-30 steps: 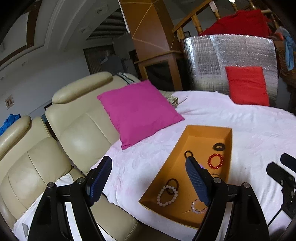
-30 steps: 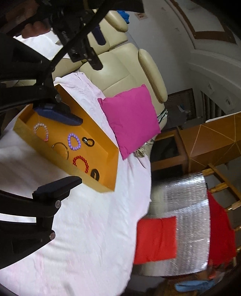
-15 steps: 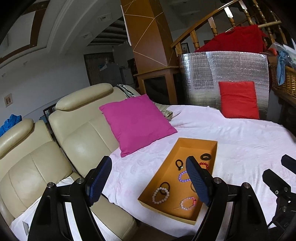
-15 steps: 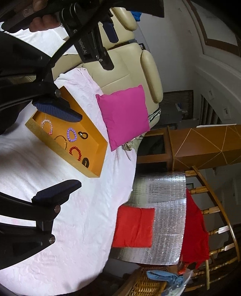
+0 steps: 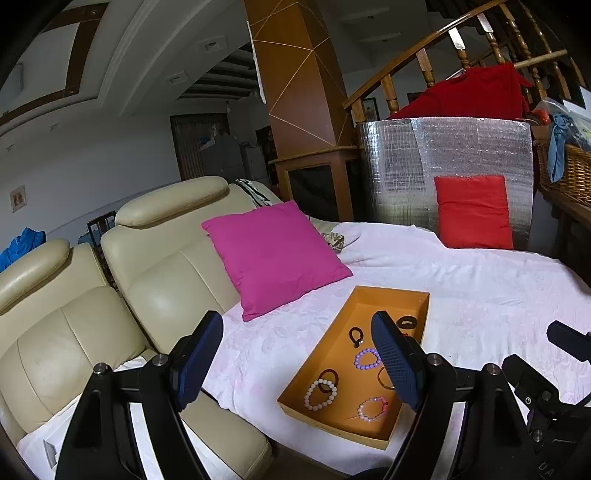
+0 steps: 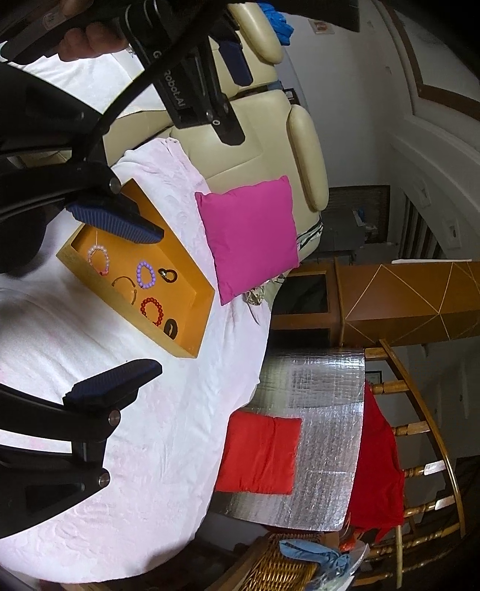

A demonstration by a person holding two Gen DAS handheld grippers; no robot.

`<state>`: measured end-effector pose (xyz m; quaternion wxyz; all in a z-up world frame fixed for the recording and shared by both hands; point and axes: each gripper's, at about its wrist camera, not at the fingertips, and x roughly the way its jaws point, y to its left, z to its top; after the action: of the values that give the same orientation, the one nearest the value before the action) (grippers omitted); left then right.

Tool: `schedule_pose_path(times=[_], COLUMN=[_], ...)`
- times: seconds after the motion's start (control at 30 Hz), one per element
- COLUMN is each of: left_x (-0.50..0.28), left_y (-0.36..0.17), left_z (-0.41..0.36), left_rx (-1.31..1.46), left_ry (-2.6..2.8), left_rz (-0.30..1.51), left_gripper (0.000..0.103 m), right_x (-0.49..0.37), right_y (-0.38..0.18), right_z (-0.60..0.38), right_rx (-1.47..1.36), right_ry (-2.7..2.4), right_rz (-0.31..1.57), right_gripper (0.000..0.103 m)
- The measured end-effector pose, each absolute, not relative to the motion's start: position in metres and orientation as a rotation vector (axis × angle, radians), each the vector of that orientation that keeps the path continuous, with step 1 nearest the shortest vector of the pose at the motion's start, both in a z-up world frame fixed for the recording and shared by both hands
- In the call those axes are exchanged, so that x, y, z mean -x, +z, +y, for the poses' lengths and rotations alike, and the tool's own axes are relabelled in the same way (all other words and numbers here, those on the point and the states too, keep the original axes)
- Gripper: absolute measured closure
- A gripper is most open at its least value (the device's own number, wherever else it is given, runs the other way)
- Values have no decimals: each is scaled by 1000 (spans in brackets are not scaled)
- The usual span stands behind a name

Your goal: Organize jewelry

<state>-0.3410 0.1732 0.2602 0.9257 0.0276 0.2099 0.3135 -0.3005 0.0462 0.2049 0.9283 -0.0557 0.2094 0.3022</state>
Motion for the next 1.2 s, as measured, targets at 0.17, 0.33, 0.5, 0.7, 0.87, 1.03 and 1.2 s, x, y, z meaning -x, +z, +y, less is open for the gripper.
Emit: schedule_pose_path(times=[0.17,0.33,0.5,0.7,0.87,1.03,1.2], left_x=[342,344,345,346,348,350,350], left_y=[260,258,256,256,256,255,254], left_z=[180,188,196,204,211,218,224], left_rx=[-46,-30,-20,-4,3,7,18], left_ry=[651,657,665,672,680,692,699], left_rz=[434,437,443,444,444,442,446], left_gripper=[20,20,20,20,20,20,20], right_x=[300,298,298,299,301,303,305], right_y=[205,205,205,206,207,209,210], right_z=[52,55,59,63,68,73,79], right_rx=[122,119,125,134,148,163,177], right_ry=[620,623,617,619,624,626,625], right_rz=[430,438,441,439,439,434,429], right_gripper=[34,34,34,34,34,34,34])
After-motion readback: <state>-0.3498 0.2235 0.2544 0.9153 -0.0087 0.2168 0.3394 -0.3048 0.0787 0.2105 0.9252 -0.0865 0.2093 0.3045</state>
